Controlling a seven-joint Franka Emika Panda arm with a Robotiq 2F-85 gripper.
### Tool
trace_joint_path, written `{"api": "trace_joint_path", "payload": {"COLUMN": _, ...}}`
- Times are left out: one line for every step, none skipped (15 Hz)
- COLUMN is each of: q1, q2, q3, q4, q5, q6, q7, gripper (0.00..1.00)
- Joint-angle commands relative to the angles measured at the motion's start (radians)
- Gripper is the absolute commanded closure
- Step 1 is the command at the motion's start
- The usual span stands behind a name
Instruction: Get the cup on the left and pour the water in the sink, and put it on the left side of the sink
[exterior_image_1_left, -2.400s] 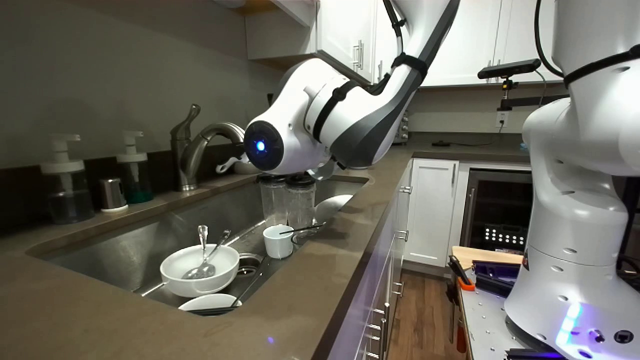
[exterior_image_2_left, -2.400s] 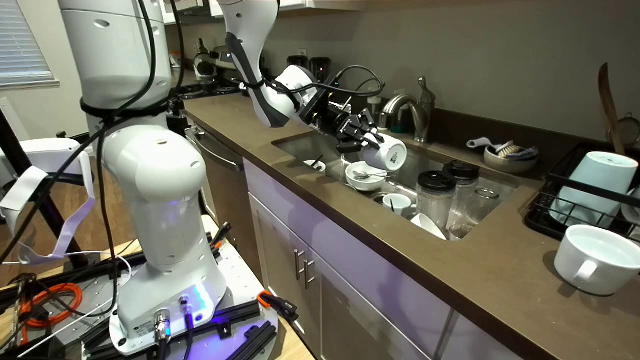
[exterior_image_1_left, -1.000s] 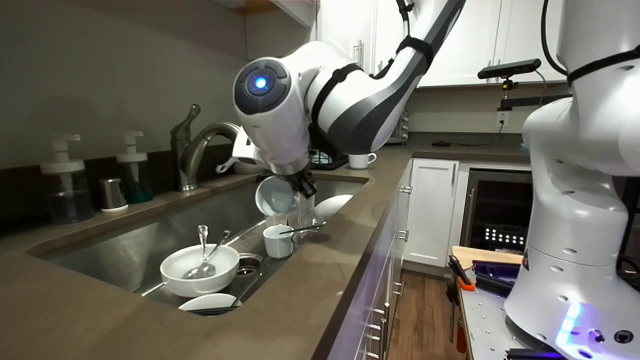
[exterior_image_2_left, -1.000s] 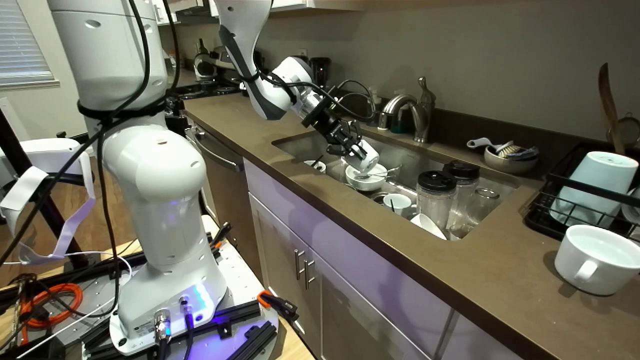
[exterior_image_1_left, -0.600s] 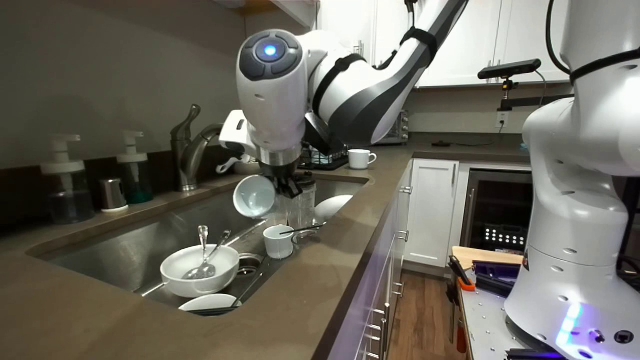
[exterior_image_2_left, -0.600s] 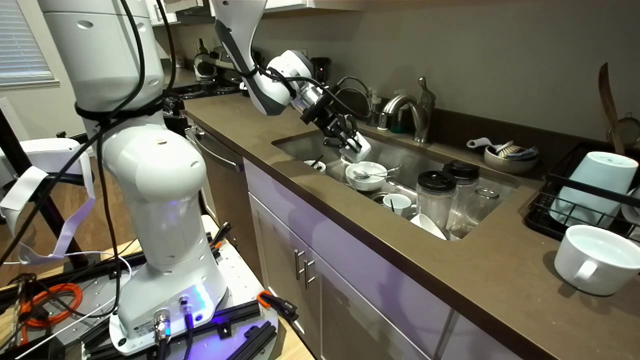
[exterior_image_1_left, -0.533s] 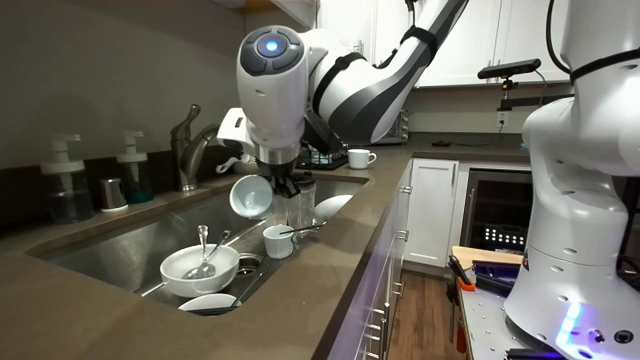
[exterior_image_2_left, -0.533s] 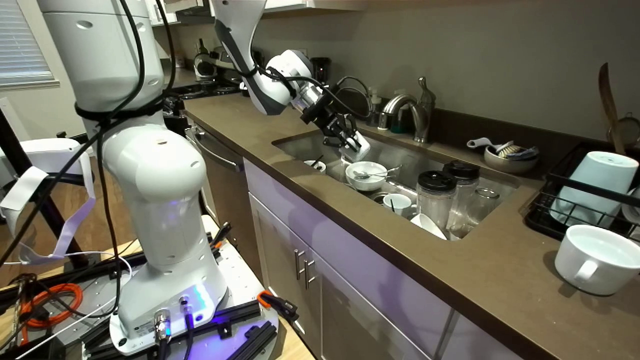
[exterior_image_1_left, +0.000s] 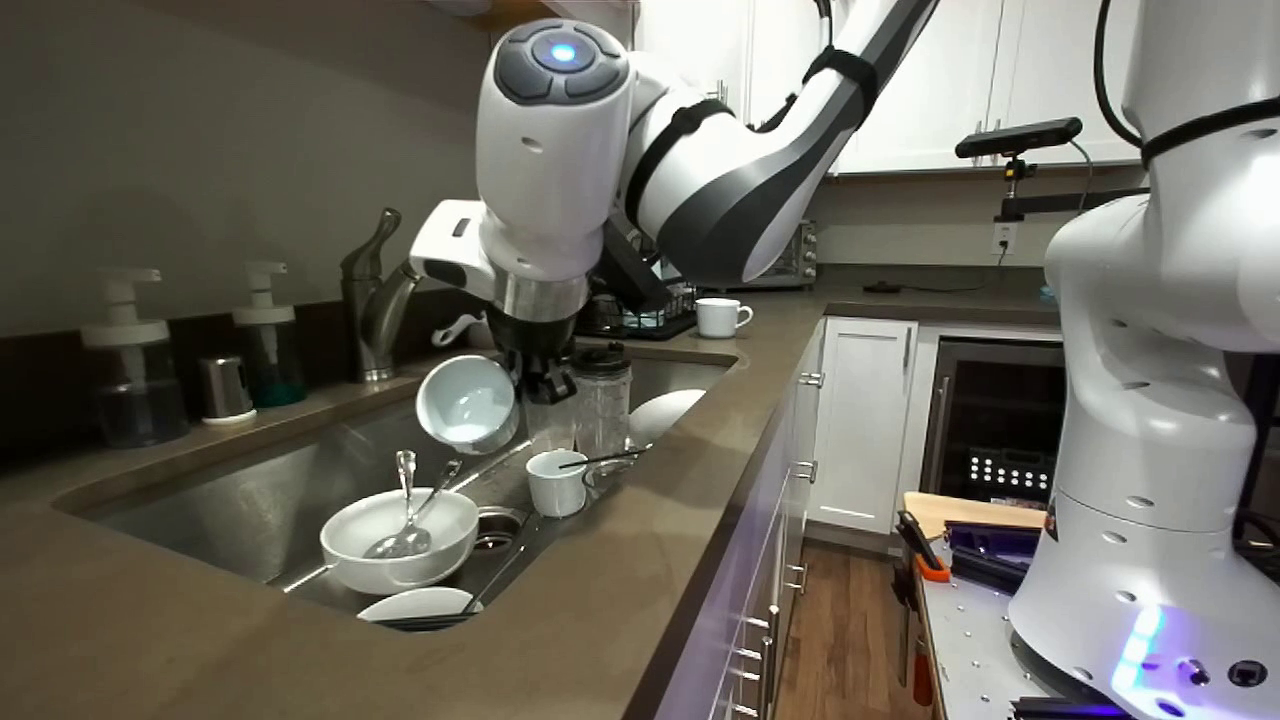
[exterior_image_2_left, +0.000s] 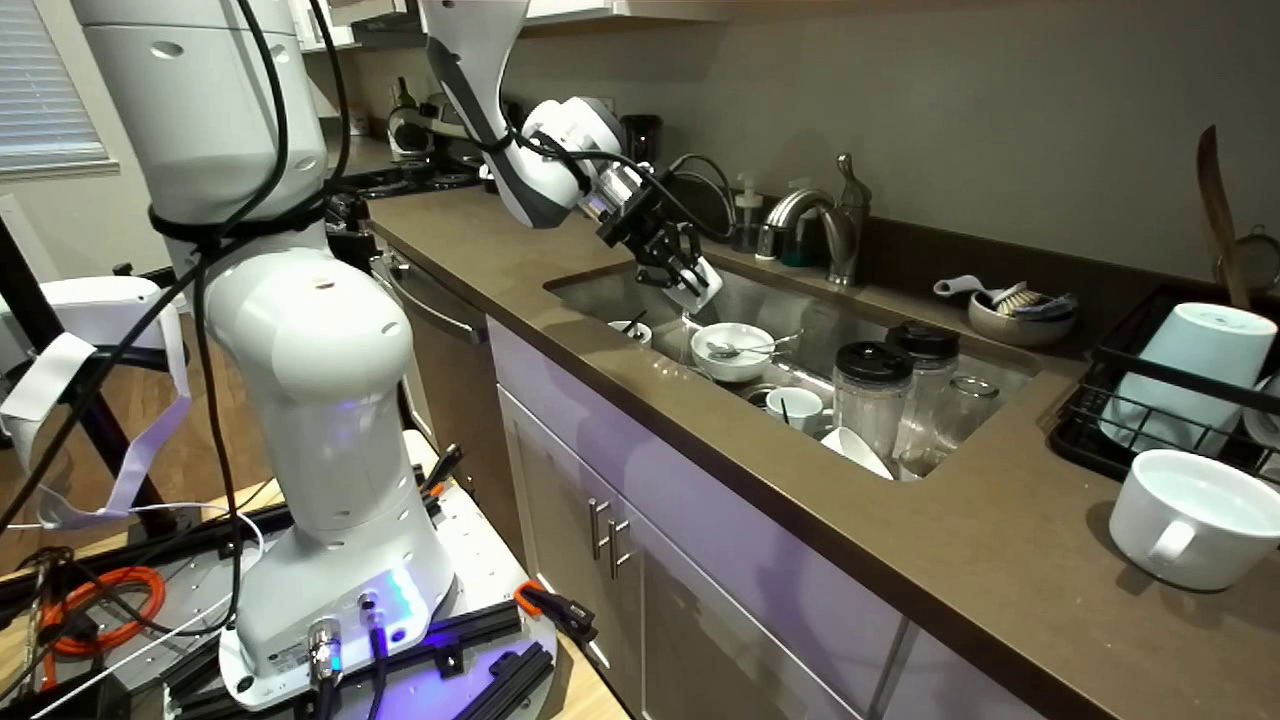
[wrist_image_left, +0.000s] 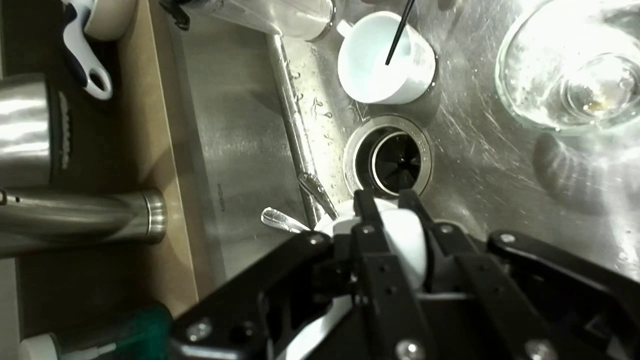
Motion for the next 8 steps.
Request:
{"api": "trace_joint_path", "payload": {"q1": 0.007, "q2": -0.018, "q3": 0.003, "q4": 0.006, "q5": 0.014, "q6": 0.074, "q7": -0.010, "gripper": 0.94}}
{"api": "trace_joint_path", "payload": {"q1": 0.007, "q2": -0.020, "q3": 0.004, "q4": 0.006, "q5": 0.018, "q6": 0.107, "q7": -0.011, "gripper": 0.94}}
{"api": "trace_joint_path", "payload": {"q1": 0.006, "q2": -0.021, "q3": 0.004, "q4": 0.007, "q5": 0.023, "q6": 0.143, "q7": -0.011, "gripper": 0.94}}
{"api": "trace_joint_path", "payload": {"q1": 0.006, "q2": -0.020, "q3": 0.004, "q4": 0.007, "q5": 0.031, "q6": 0.186, "q7": -0.013, "gripper": 0.94}}
{"api": "trace_joint_path", "payload": {"q1": 0.005, "q2": -0.019, "q3": 0.003, "q4": 0.008, "q5": 0.040, "q6": 0.225, "q7": -0.013, "gripper": 0.94}}
{"api": "trace_joint_path", "payload": {"q1": 0.004, "q2": -0.019, "q3": 0.003, "q4": 0.008, "q5": 0.052, "q6": 0.262, "q7": -0.017, "gripper": 0.94}}
{"api": "trace_joint_path", "payload": {"q1": 0.003, "q2": -0.020, "q3": 0.001, "q4": 0.007, "q5": 0.063, "q6": 0.298, "q7": -0.019, "gripper": 0.94}}
{"api": "trace_joint_path", "payload": {"q1": 0.003, "q2": -0.021, "q3": 0.001, "q4": 0.007, "q5": 0.074, "q6": 0.328, "q7": -0.017, "gripper": 0.94}}
